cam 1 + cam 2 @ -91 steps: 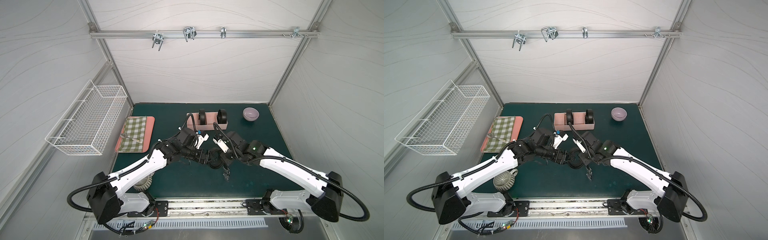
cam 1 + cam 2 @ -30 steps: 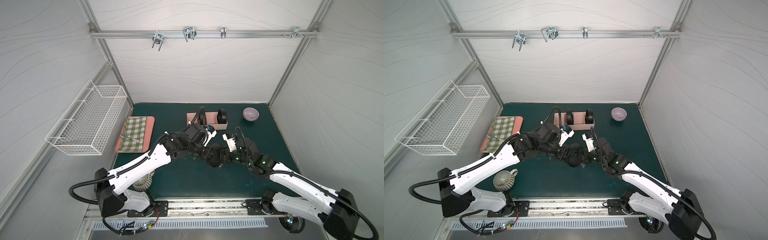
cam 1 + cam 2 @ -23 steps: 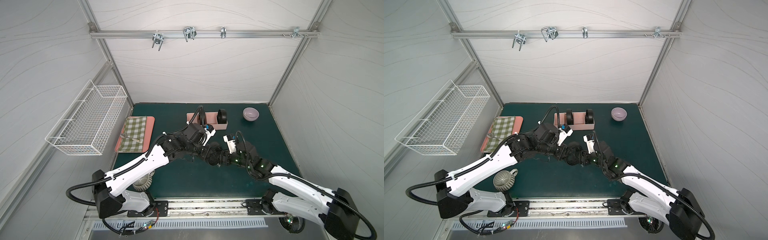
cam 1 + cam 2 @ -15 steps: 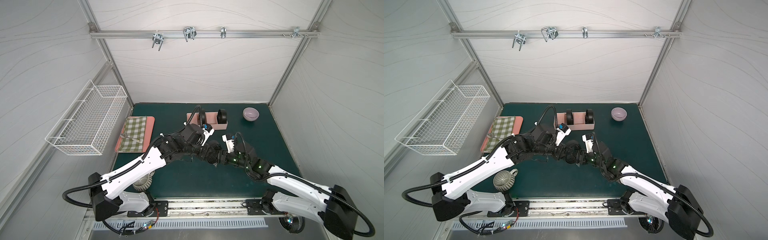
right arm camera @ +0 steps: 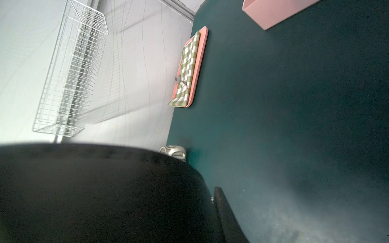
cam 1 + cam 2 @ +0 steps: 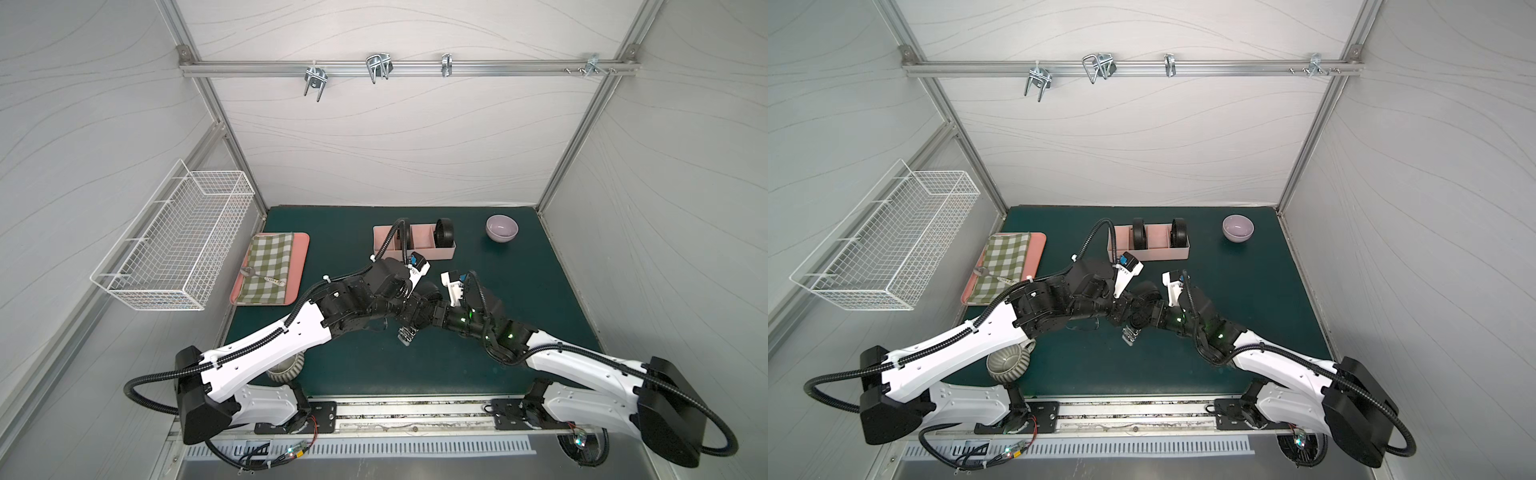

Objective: Place the belts into the storage roll
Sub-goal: Roll the belt.

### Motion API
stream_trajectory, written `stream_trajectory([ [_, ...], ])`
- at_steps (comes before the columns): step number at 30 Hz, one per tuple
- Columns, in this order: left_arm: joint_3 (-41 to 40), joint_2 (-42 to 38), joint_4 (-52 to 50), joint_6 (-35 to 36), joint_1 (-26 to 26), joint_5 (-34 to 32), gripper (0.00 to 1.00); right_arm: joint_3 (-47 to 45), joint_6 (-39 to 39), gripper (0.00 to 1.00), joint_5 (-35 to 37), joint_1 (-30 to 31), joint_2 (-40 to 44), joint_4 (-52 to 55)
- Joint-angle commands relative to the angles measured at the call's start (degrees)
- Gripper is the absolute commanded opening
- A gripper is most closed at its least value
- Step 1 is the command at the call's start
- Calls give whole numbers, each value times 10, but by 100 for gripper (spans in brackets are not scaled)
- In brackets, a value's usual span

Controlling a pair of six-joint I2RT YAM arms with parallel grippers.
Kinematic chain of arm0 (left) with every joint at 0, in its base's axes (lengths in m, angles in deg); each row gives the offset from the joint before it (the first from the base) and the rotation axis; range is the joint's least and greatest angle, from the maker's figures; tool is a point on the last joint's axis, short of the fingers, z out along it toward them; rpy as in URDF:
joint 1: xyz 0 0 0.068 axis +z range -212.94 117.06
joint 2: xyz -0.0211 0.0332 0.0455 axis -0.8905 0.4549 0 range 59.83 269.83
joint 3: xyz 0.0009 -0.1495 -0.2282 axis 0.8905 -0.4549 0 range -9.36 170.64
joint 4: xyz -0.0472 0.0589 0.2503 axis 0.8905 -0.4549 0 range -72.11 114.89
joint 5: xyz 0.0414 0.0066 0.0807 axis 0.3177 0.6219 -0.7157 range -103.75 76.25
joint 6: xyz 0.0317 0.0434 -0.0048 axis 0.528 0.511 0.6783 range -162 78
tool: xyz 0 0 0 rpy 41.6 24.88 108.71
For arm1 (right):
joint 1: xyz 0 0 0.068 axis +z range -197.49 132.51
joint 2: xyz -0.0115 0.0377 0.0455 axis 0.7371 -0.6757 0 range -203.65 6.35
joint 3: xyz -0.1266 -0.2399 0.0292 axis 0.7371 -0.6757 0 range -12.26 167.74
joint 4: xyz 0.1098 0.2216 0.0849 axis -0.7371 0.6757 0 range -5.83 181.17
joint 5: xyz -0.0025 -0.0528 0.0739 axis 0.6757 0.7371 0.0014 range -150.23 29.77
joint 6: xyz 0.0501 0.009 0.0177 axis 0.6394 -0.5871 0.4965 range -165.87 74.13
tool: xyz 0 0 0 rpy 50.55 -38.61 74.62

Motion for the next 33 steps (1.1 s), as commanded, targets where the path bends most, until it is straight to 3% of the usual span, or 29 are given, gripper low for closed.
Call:
stream_trajectory([
  [1,14,-14,45,23,-12,-24,0,7,30,13,-6,4,1,-34],
  [5,19,-11,37,24,-22,-31,0,4,13,8,7,4,10,-11],
  [6,22,-11,34,25,-24,-31,5,3,7,7,13,4,14,-2],
  [9,30,-12,19,24,-25,-26,38,17,-31,2,33,3,34,53],
  [14,29,-40,-4,11,-25,-48,96,78,-172,0,107,3,74,237],
  [15,28,-47,-11,12,-25,-55,99,93,-205,0,129,3,78,275],
  [17,25,-61,-32,17,-19,-56,99,121,-273,0,172,4,85,347],
  [20,23,-61,-64,13,28,35,99,153,-367,0,249,14,87,421],
  [23,16,-59,-78,25,38,62,99,168,-433,0,327,37,89,455],
  [29,16,-41,-56,25,45,134,99,200,-497,0,459,91,55,493],
  [33,23,-13,-47,20,45,156,99,209,-516,0,502,127,33,493],
])
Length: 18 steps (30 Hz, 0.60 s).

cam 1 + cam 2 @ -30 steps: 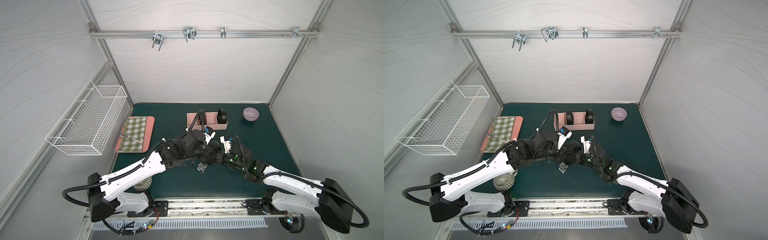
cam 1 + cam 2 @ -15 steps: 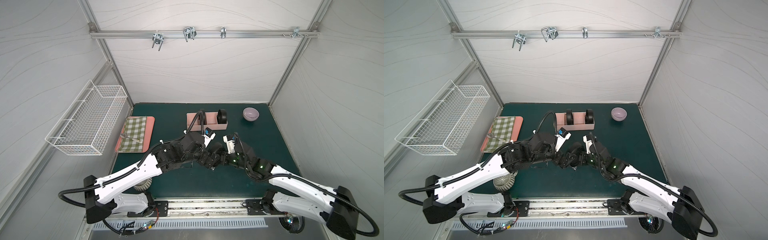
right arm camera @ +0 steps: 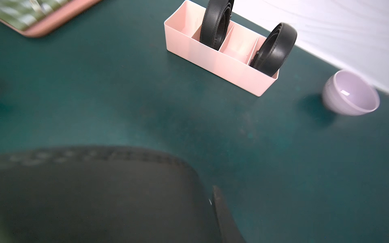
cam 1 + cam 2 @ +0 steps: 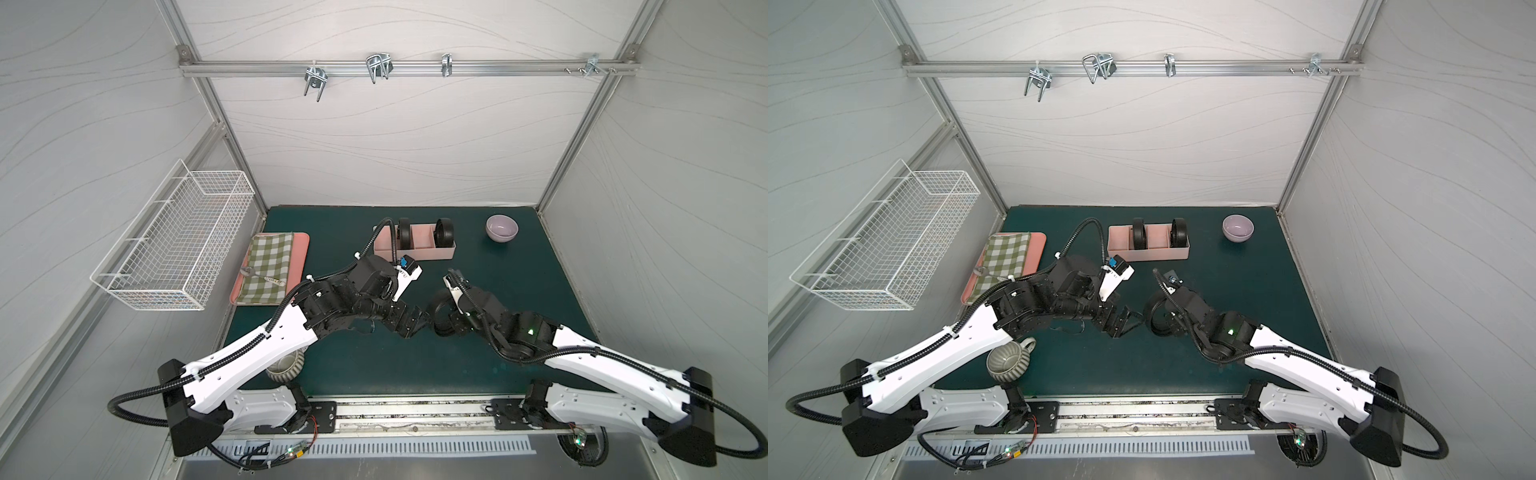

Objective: Place the belts into the storage roll
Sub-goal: Roll the belt.

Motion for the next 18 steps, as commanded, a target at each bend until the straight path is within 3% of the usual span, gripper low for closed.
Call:
stream_trajectory([
  [1,22,28,24,4,3,49,99,22,-44,0,84,26,-13,9],
  [15,11,65,74,-3,3,39,99,13,-35,0,73,50,3,0],
  [18,13,74,82,-3,4,35,94,14,-31,0,70,53,6,2],
])
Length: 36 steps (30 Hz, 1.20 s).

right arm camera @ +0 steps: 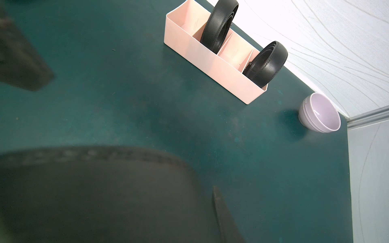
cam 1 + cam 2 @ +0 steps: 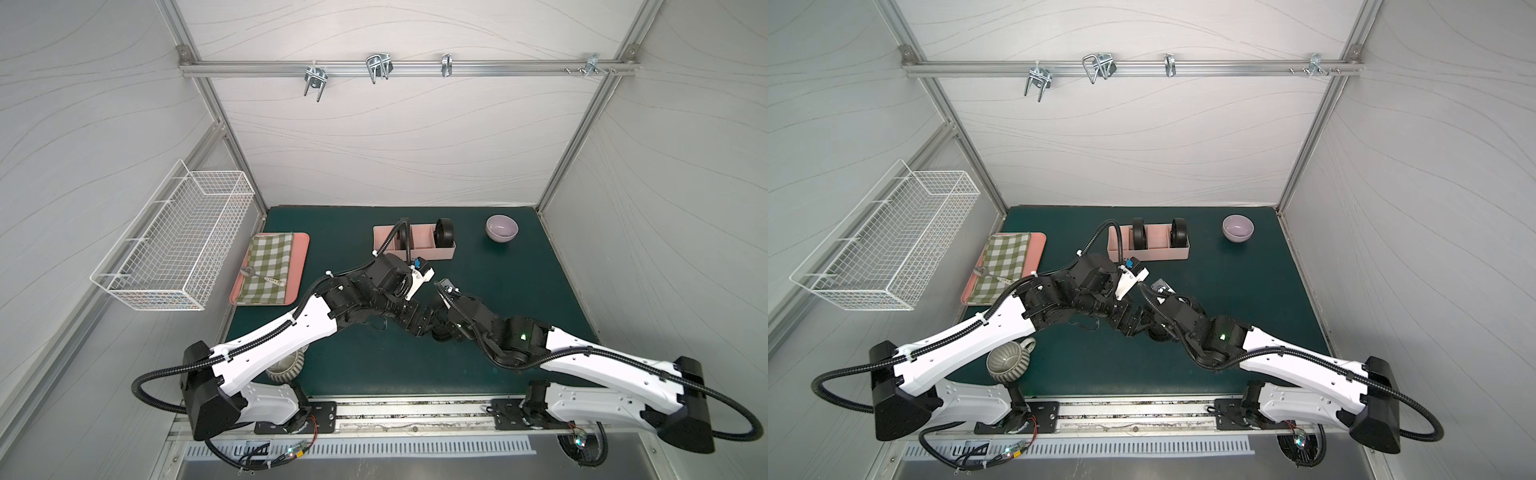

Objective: Place the belts into the storage roll
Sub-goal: Roll the belt.

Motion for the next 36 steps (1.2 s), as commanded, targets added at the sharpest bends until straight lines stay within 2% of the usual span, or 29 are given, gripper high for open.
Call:
stream_trajectory([
  [1,13,13,34,2,3,1,91,10,0,0,7,7,17,-9],
  [5,17,23,33,7,3,-3,75,8,7,1,-1,7,23,-10],
  [9,19,30,36,8,3,0,67,7,8,1,-13,8,24,-13],
  [15,18,31,49,5,3,0,66,4,7,1,-31,12,24,-19],
  [18,19,31,54,4,3,-2,62,3,5,1,-33,18,24,-23],
  [22,21,35,53,4,3,-1,51,-1,3,1,-30,27,23,-29],
  [25,20,37,54,3,3,1,36,-4,4,2,-33,31,21,-31],
  [28,19,36,54,2,3,1,26,-1,10,3,-31,30,20,-28],
  [32,19,32,50,2,3,-6,19,3,17,5,-25,30,24,-24],
  [36,26,32,37,4,3,-24,17,13,19,6,-17,30,25,-24],
])
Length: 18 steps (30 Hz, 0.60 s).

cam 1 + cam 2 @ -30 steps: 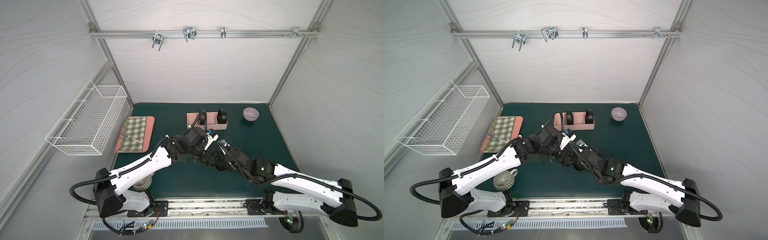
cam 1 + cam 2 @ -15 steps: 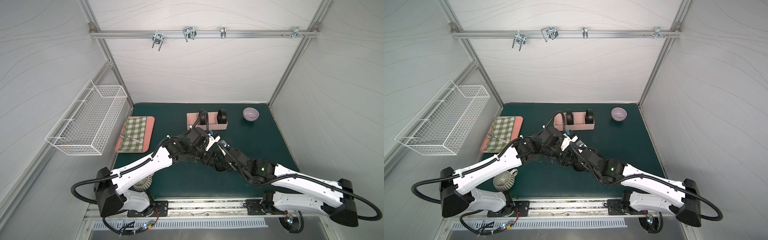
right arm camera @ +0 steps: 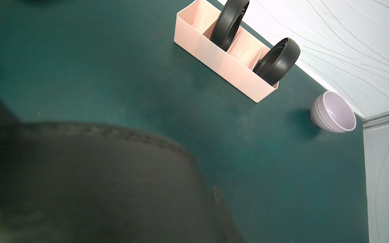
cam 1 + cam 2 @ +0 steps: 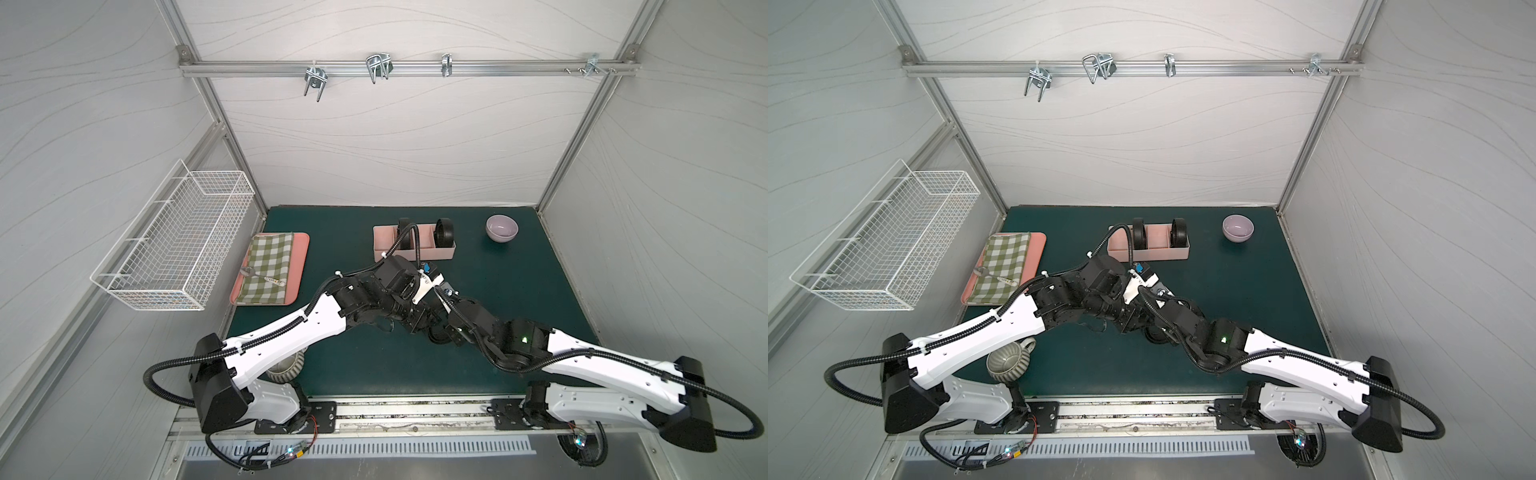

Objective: Place the belts into the storage roll
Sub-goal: Roll the belt.

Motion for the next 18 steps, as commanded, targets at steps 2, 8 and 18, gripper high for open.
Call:
stream_trajectory([
  [2,33,8,5,-3,11,-78,16,25,5,7,7,16,19,-25],
  [8,48,7,-25,10,7,-107,14,44,12,20,24,12,17,-16],
  [18,115,26,-119,77,6,-192,10,43,73,74,-96,-100,101,35],
])
